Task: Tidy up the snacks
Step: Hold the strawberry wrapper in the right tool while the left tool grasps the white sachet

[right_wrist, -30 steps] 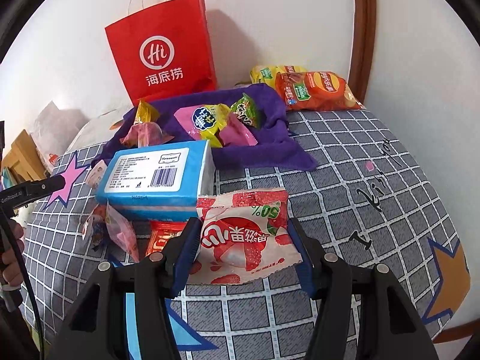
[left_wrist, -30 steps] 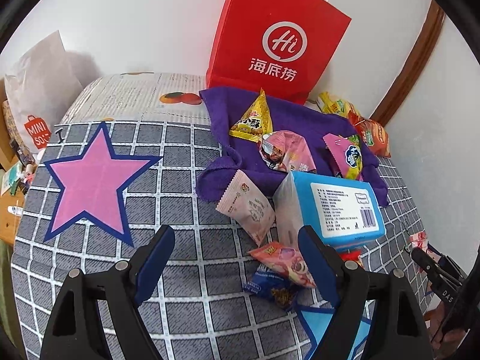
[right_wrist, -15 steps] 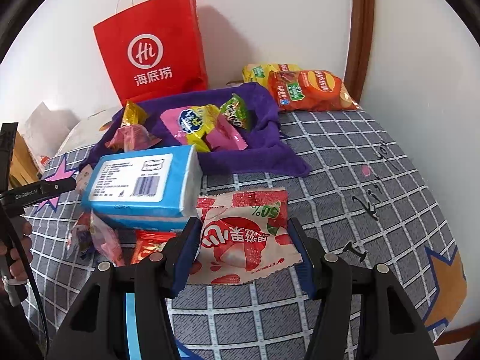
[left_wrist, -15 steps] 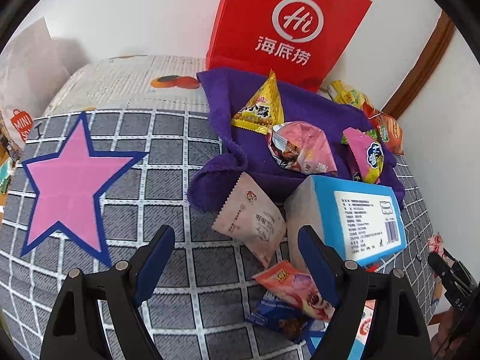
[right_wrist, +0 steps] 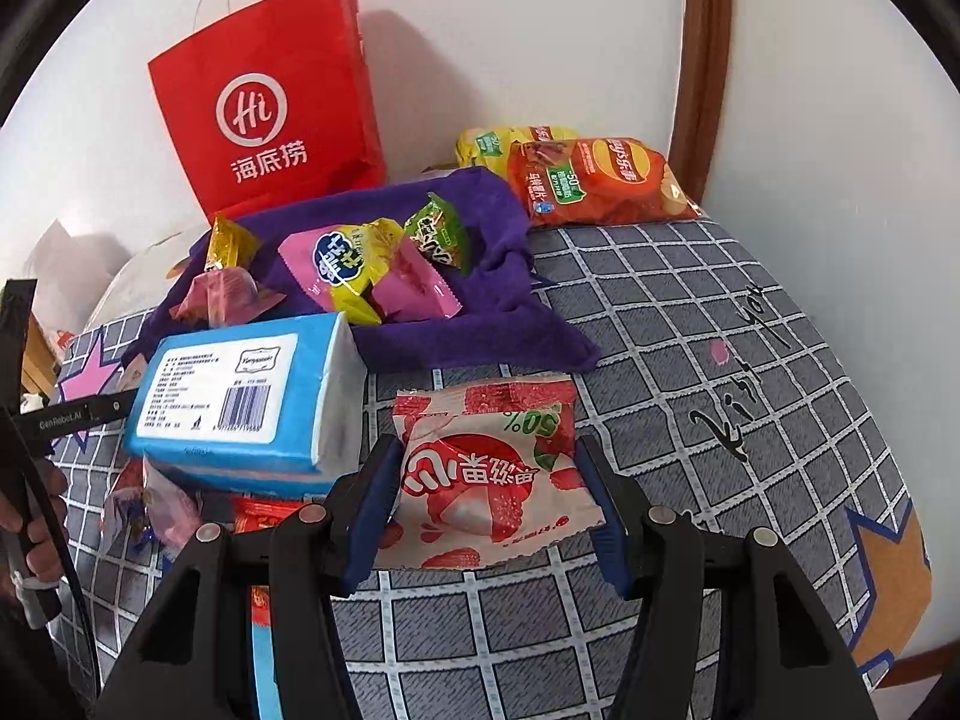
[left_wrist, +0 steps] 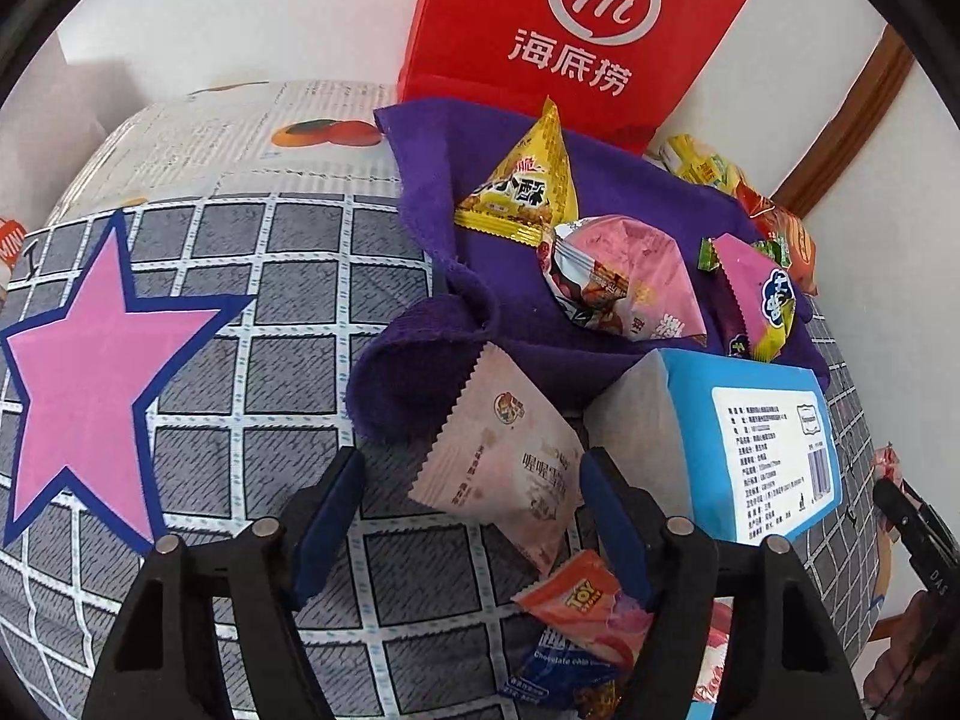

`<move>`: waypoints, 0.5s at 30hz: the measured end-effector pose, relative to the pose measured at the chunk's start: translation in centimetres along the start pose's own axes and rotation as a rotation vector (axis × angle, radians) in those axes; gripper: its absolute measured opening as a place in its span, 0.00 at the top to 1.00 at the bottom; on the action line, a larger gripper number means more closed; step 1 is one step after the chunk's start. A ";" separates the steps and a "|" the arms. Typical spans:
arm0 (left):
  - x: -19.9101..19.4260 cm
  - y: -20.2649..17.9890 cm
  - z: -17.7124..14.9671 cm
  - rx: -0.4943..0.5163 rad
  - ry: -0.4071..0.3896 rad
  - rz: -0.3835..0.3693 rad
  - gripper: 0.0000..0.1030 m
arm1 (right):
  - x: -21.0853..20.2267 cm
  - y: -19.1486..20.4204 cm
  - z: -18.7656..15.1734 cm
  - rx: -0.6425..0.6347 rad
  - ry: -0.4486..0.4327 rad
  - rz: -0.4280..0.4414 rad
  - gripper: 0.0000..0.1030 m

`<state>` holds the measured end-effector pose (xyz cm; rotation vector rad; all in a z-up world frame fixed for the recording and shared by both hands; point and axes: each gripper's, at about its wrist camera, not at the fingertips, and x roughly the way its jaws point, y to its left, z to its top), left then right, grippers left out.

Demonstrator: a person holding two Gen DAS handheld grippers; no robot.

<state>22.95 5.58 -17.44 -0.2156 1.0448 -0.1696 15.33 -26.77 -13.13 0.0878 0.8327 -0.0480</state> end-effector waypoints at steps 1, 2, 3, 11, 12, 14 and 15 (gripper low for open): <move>0.1 0.0 0.0 0.001 0.002 -0.004 0.34 | 0.1 -0.1 0.1 0.007 0.000 0.000 0.44; 0.2 0.0 0.1 0.002 0.002 -0.007 0.35 | 0.1 -0.1 0.2 0.009 0.000 -0.001 0.44; 0.2 -0.1 0.1 0.002 0.000 -0.010 0.36 | 0.2 -0.1 0.2 0.009 0.000 -0.002 0.44; 0.4 -0.5 0.3 0.012 -0.002 -0.032 0.46 | 0.5 0.0 0.4 0.008 0.005 -0.006 0.44; 0.4 -0.5 0.3 0.011 -0.002 -0.037 0.50 | 0.6 0.1 0.4 0.006 0.006 -0.007 0.44; 0.4 -0.6 0.3 0.014 0.001 -0.052 0.56 | 0.6 0.1 0.4 0.003 0.009 -0.009 0.44; 0.4 -0.7 0.2 0.017 -0.001 -0.055 0.57 | 0.6 0.1 0.4 0.004 0.009 -0.009 0.44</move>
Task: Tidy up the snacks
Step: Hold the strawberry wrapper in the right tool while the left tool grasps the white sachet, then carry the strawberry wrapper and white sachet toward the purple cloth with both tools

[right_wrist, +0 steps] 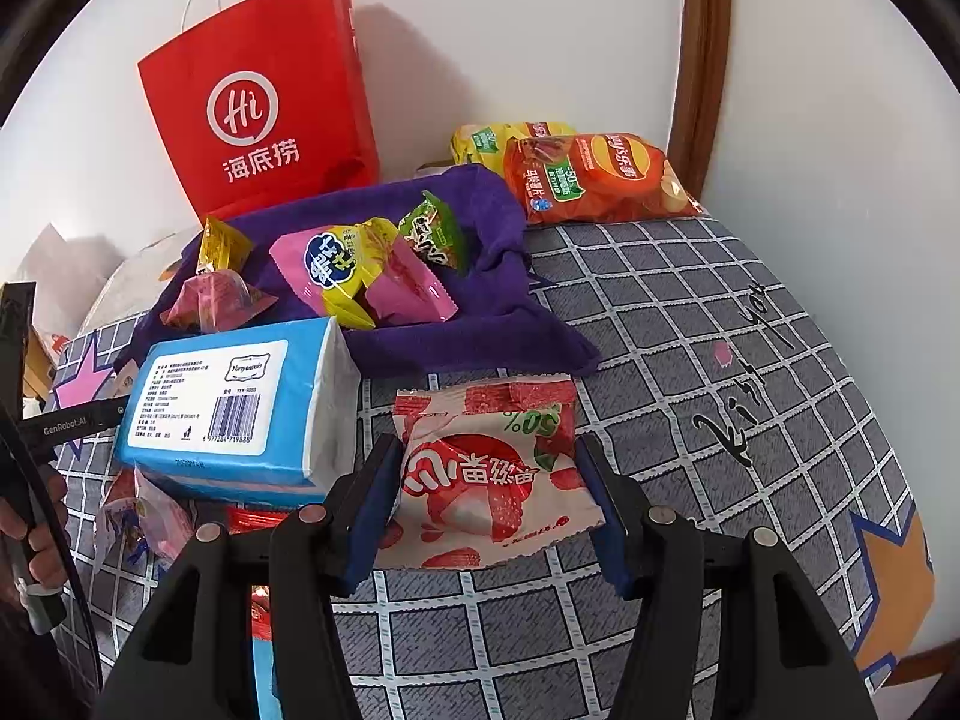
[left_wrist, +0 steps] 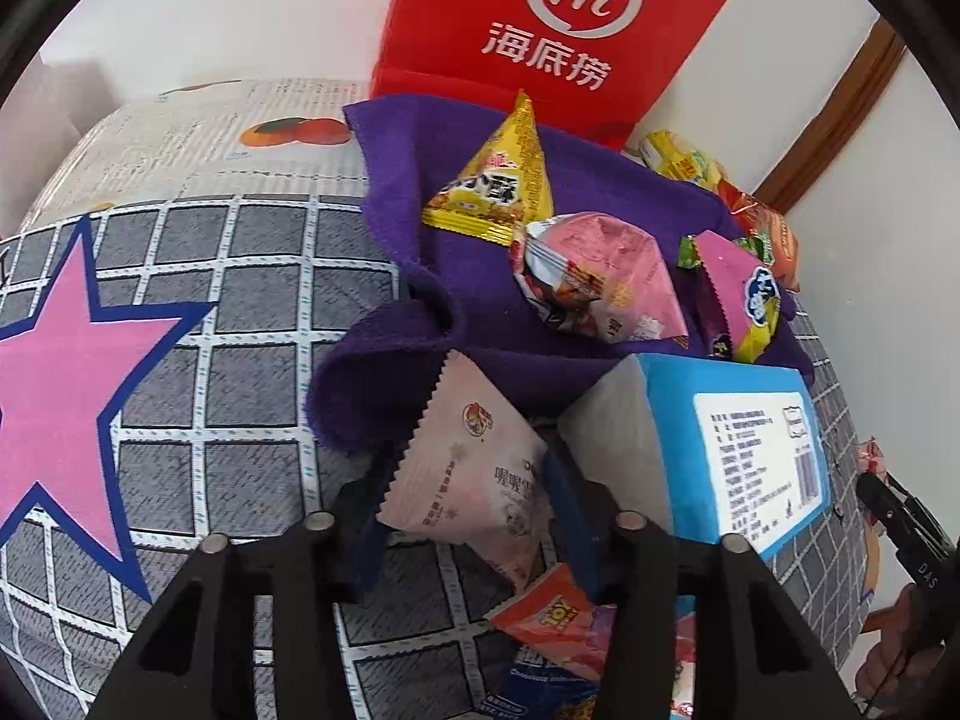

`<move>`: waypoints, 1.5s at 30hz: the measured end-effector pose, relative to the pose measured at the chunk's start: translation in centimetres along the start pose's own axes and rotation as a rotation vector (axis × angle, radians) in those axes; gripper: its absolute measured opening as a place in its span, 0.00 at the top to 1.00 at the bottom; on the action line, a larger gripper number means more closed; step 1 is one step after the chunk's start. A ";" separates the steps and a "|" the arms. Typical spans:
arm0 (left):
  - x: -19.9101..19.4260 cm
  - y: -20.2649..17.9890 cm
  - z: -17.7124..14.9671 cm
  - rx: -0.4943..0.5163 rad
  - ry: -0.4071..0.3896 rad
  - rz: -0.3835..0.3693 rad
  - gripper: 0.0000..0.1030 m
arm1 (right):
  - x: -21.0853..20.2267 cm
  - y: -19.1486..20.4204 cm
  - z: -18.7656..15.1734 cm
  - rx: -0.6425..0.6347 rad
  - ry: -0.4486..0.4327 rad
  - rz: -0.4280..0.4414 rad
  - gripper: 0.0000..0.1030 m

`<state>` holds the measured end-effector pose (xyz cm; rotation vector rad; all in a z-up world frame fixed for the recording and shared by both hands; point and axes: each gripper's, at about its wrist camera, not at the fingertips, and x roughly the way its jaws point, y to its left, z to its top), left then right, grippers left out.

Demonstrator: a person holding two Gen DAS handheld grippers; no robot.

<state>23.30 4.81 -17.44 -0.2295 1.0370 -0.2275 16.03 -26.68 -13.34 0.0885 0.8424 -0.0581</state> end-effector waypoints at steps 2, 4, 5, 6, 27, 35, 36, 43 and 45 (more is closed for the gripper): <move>-0.1 -0.1 -0.1 0.002 -0.002 -0.009 0.63 | 0.0 0.0 0.0 0.002 0.002 0.000 0.44; -0.2 -0.1 -0.2 0.000 0.002 -0.042 0.71 | -0.1 0.1 0.0 0.001 0.000 -0.002 0.44; -0.5 -0.3 -0.2 0.004 0.000 -0.047 0.74 | -0.2 0.1 0.0 0.001 -0.002 -0.002 0.44; -0.6 -0.4 -0.2 0.010 -0.004 -0.045 0.77 | -0.3 0.1 0.1 0.002 -0.003 -0.001 0.44; -6.5 0.0 -0.7 0.014 -0.107 -0.036 0.80 | -4.3 2.6 0.6 -0.030 -0.074 0.028 0.44; -8.9 -0.1 -0.3 0.019 -0.146 -0.015 0.80 | -6.0 3.6 1.0 -0.047 -0.101 0.040 0.44; -9.1 -0.1 -0.3 0.020 -0.150 -0.013 0.80 | -6.2 3.7 1.0 -0.049 -0.104 0.042 0.44; -10.5 -0.2 -0.4 0.021 -0.171 0.003 0.80 | -7.3 4.5 1.4 -0.073 -0.126 0.044 0.44; -10.8 -0.2 -0.4 0.019 -0.176 0.003 0.80 | -7.6 4.7 1.5 -0.077 -0.133 0.048 0.44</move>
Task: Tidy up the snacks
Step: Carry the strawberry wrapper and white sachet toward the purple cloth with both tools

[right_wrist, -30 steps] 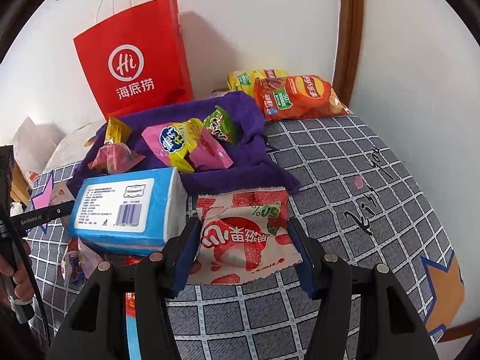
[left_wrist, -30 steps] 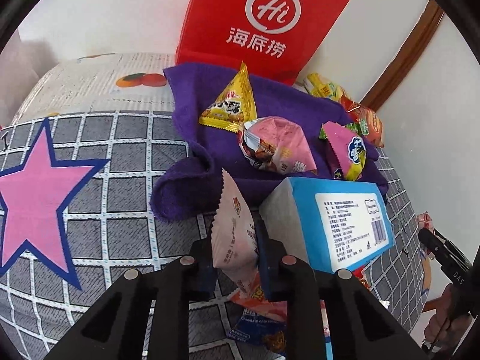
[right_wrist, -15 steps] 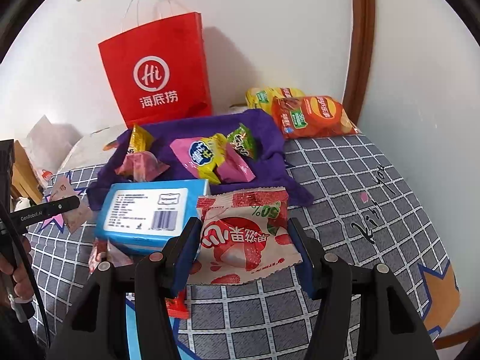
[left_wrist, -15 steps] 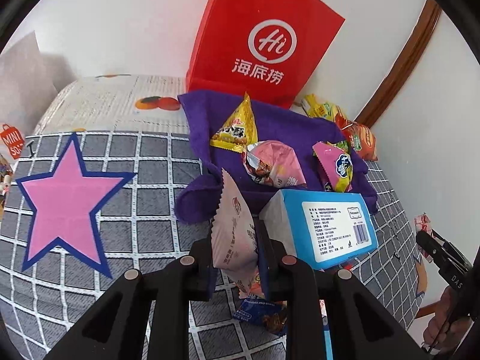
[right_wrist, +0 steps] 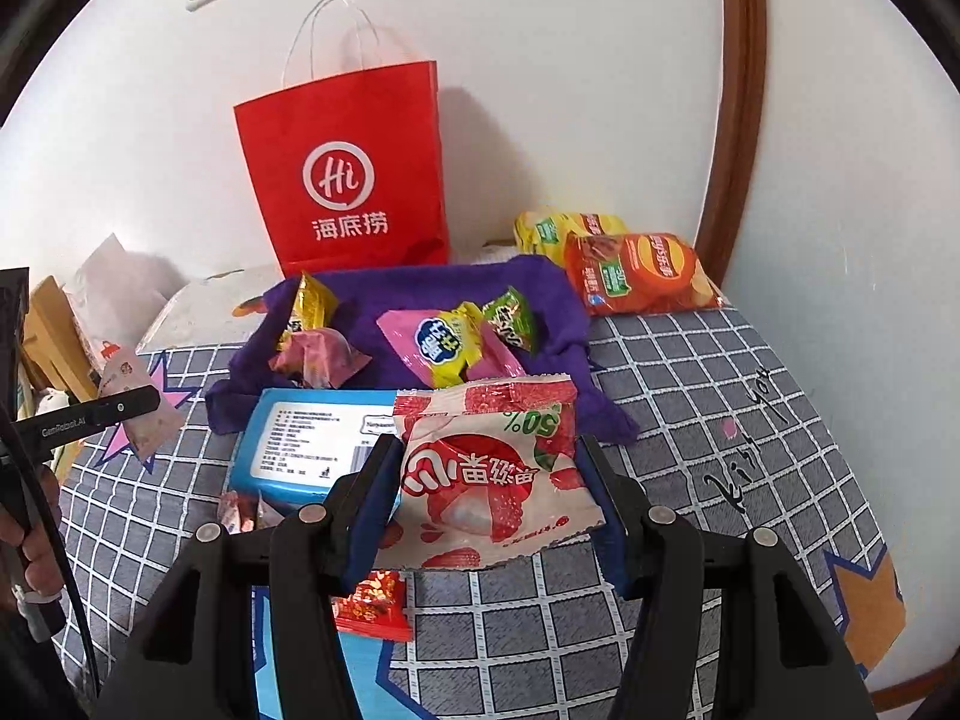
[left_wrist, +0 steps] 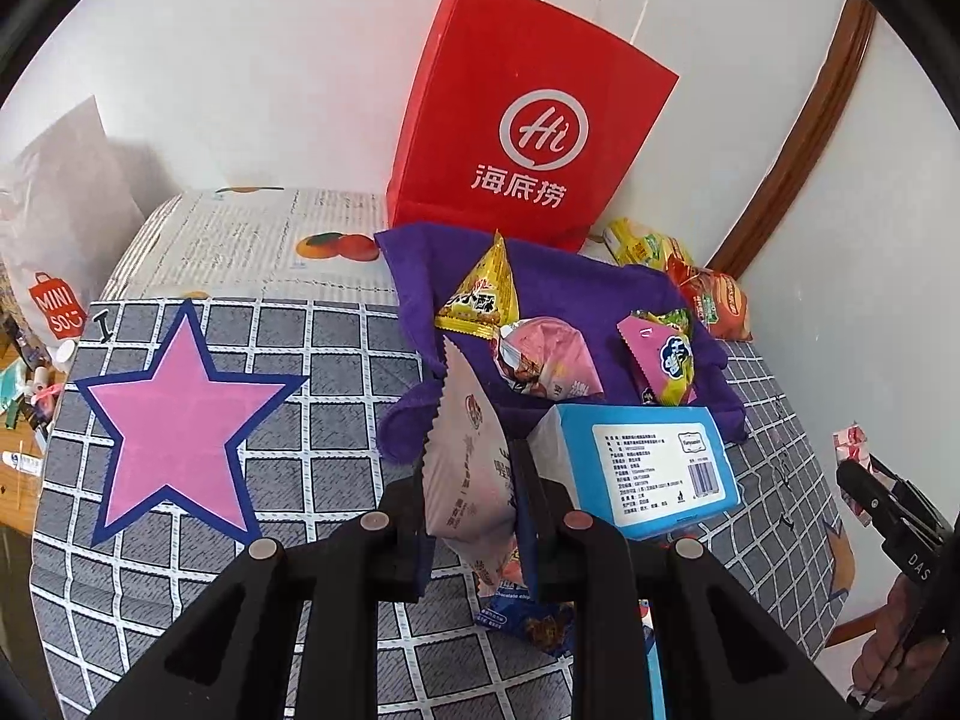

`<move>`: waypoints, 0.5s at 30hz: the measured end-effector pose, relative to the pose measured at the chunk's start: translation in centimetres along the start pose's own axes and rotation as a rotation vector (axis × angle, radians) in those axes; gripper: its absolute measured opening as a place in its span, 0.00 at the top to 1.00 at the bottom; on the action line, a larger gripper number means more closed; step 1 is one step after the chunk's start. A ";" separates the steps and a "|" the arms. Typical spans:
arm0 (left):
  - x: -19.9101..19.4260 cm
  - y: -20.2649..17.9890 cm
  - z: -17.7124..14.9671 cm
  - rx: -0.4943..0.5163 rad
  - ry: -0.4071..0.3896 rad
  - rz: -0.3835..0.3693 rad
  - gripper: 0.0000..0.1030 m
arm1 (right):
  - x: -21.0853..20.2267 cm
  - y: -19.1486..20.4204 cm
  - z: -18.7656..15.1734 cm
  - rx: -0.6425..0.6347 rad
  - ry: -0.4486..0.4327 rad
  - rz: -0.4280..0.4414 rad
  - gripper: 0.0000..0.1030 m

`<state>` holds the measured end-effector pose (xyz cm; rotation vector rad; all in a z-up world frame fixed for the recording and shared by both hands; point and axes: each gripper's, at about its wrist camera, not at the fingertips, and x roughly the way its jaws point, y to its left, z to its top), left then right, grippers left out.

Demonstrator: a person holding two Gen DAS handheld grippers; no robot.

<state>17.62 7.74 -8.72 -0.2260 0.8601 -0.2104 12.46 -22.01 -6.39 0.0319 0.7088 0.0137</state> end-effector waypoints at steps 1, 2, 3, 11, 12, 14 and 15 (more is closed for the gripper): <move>-0.1 0.0 0.0 0.000 -0.002 0.000 0.80 | -0.1 0.1 0.0 -0.003 -0.003 0.002 0.44; -0.2 0.0 0.0 0.000 -0.003 0.000 0.80 | -0.3 0.2 0.1 -0.006 -0.006 0.002 0.44; -0.3 0.0 0.0 -0.001 -0.005 0.002 0.80 | -0.4 0.3 0.1 -0.009 -0.007 0.002 0.44; -0.9 -0.2 0.2 -0.006 -0.018 0.003 0.80 | -1.3 0.6 0.5 -0.011 -0.028 0.002 0.44; -0.9 -0.2 0.2 -0.005 -0.019 0.003 0.80 | -1.4 0.6 0.6 -0.012 -0.030 0.001 0.44; -1.0 -0.4 0.3 -0.003 -0.019 0.001 0.80 | -1.5 0.7 0.8 -0.014 -0.033 -0.002 0.44; -1.0 -0.4 0.4 -0.003 -0.020 0.000 0.80 | -1.5 0.7 0.9 -0.014 -0.033 -0.005 0.44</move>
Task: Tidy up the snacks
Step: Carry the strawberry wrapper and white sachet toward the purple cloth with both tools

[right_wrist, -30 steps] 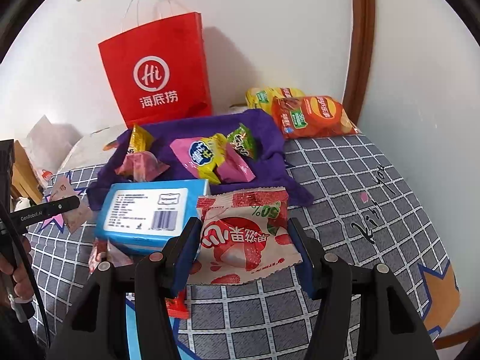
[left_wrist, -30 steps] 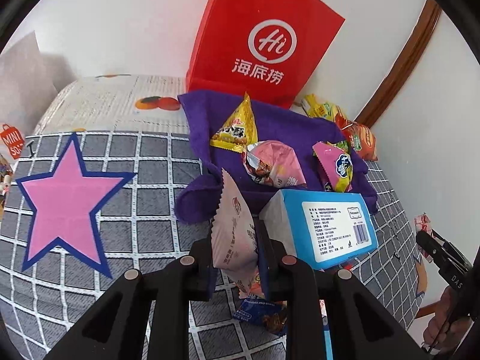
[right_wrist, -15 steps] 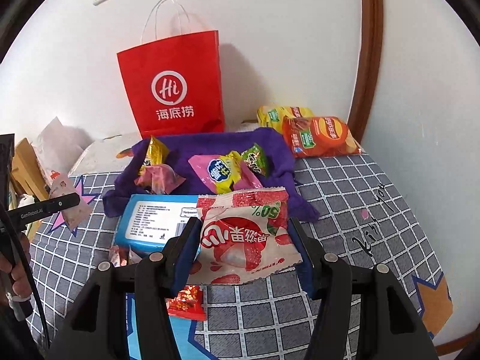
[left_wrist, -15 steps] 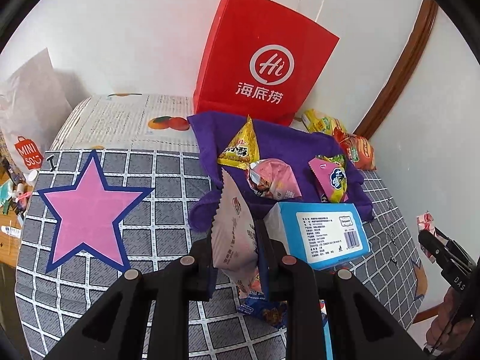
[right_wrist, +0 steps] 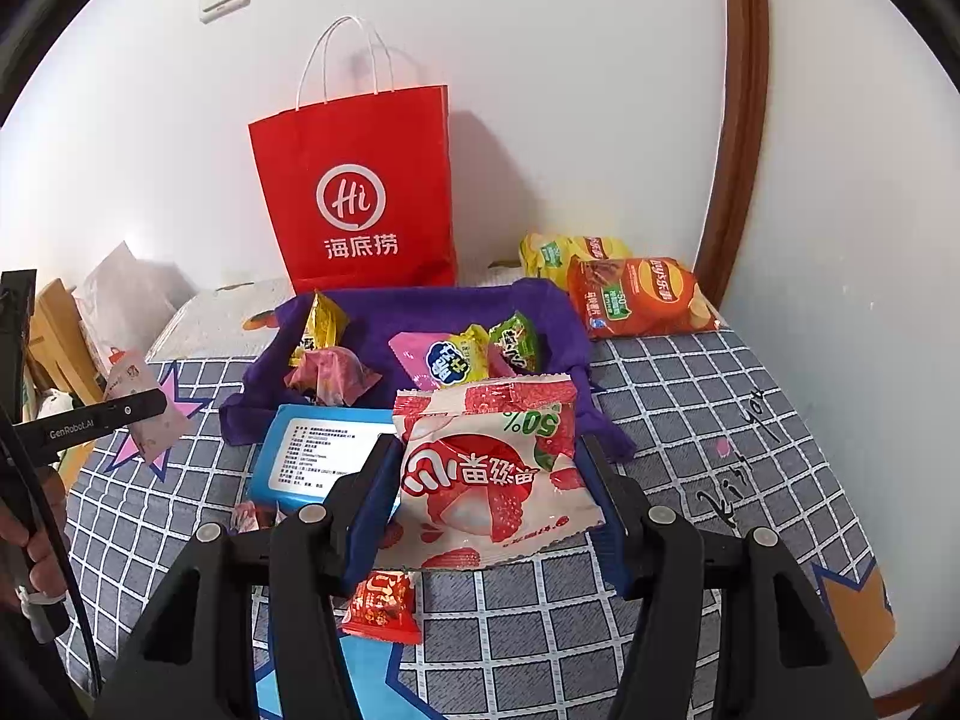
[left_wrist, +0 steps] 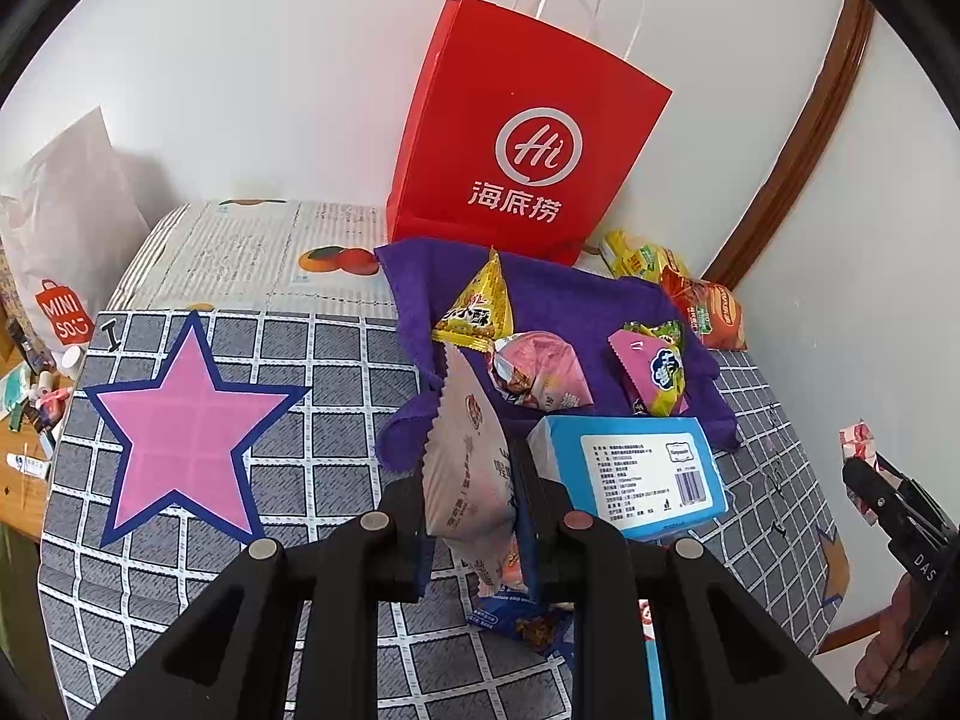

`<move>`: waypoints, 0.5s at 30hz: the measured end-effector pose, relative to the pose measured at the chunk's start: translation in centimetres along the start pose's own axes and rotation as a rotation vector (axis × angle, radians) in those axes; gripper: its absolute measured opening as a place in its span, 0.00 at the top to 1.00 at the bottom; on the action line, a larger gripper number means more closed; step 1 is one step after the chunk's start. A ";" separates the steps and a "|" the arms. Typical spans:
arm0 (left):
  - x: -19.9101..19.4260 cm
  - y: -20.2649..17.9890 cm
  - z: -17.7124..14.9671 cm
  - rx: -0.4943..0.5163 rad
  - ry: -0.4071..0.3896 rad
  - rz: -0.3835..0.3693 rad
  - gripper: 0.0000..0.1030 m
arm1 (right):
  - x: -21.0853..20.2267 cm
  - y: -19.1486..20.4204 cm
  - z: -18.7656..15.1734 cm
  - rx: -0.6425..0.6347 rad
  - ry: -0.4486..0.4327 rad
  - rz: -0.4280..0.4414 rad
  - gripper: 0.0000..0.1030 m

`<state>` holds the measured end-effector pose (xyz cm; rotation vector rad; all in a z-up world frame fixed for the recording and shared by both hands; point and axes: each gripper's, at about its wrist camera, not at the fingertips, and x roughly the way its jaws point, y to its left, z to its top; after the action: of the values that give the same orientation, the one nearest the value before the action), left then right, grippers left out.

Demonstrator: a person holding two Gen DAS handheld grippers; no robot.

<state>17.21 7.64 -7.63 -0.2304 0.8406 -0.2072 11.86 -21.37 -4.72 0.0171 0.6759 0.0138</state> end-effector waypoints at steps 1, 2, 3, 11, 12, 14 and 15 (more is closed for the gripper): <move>0.0 -0.1 0.1 0.001 -0.001 0.000 0.80 | 0.0 0.0 0.1 0.002 -0.001 -0.001 0.44; -0.1 -0.2 0.1 0.002 -0.003 0.001 0.80 | 0.0 -0.1 0.2 0.004 -0.003 -0.001 0.44; -0.1 -0.2 0.2 0.002 -0.005 0.001 0.80 | 0.0 -0.1 0.2 0.007 -0.003 0.001 0.44; 0.0 -0.5 0.9 0.001 -0.013 0.003 0.80 | 0.2 -0.2 1.3 -0.001 -0.022 -0.001 0.44; 0.1 -0.5 1.0 0.000 -0.012 0.003 0.80 | 0.2 -0.3 1.4 -0.002 -0.023 -0.002 0.44; 0.4 -0.6 1.2 0.003 -0.009 0.004 0.80 | 0.5 -0.3 1.8 0.000 -0.027 0.000 0.44; 0.5 -0.7 1.2 0.005 -0.008 0.005 0.80 | 0.6 -0.3 1.9 0.000 -0.027 0.001 0.44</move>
<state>18.44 7.01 -7.03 -0.2245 0.8327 -0.2040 13.49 -21.67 -3.65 0.0180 0.6492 0.0143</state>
